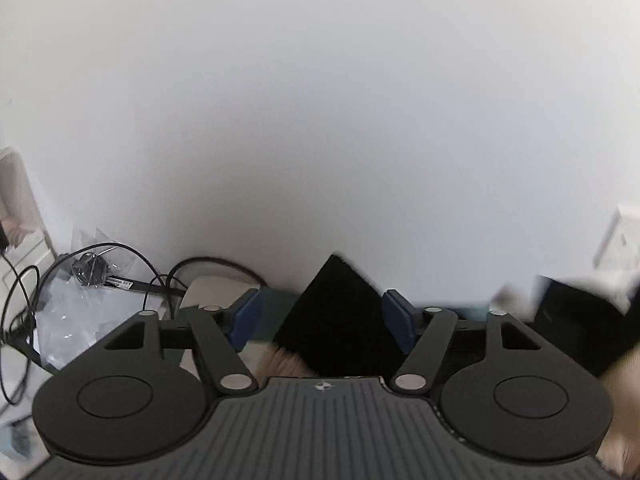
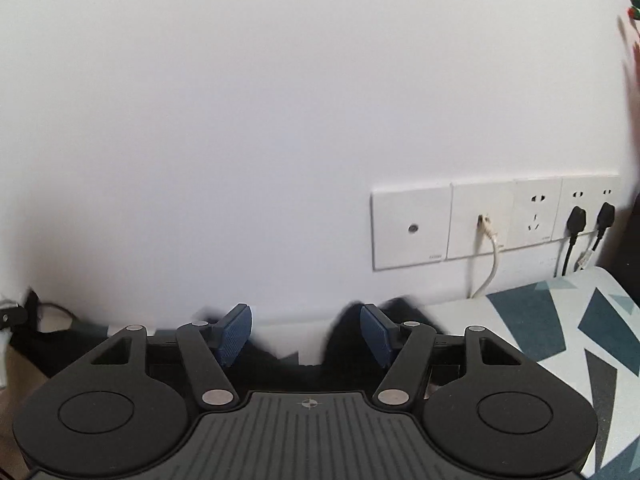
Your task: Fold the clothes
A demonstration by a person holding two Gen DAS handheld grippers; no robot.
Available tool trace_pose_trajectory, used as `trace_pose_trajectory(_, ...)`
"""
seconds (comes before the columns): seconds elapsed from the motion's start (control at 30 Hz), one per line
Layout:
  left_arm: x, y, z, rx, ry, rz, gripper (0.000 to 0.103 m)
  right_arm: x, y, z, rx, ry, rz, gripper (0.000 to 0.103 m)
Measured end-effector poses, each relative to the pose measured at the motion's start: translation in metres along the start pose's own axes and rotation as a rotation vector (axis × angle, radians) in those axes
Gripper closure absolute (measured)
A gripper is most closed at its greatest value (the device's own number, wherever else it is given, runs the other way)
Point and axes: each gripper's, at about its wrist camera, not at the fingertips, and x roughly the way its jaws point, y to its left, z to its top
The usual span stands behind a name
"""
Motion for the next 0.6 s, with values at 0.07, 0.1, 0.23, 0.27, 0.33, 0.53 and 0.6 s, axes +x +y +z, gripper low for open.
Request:
trace_pose_trajectory(0.07,-0.005,0.006,-0.005,0.018,0.02,-0.004,0.032,-0.01,-0.009,-0.008,0.009,-0.004,-0.015,0.042)
trace_pose_trajectory(0.1,-0.01,0.01,-0.015,0.019,0.043,0.0,0.029,-0.018,-0.015,-0.015,0.025,-0.011,-0.038,0.041)
trace_pose_trajectory(0.23,-0.033,0.028,-0.071,0.003,0.118,0.047,0.02,-0.067,-0.055,-0.064,0.224,-0.065,-0.176,0.031)
trace_pose_trajectory(0.27,-0.037,0.033,-0.081,-0.005,0.138,0.054,0.02,-0.076,-0.065,-0.079,0.275,-0.044,-0.211,0.031)
trace_pose_trajectory(0.33,-0.044,0.043,-0.098,-0.022,0.182,0.061,0.019,-0.092,-0.08,-0.106,0.373,0.029,-0.257,0.031)
trace_pose_trajectory(0.53,-0.048,0.065,-0.13,-0.077,0.251,0.053,0.01,-0.109,-0.073,-0.128,0.381,0.149,-0.164,0.029)
trace_pose_trajectory(0.6,-0.049,0.063,-0.135,-0.067,0.243,0.046,0.01,-0.11,-0.07,-0.122,0.341,0.116,-0.203,0.025)
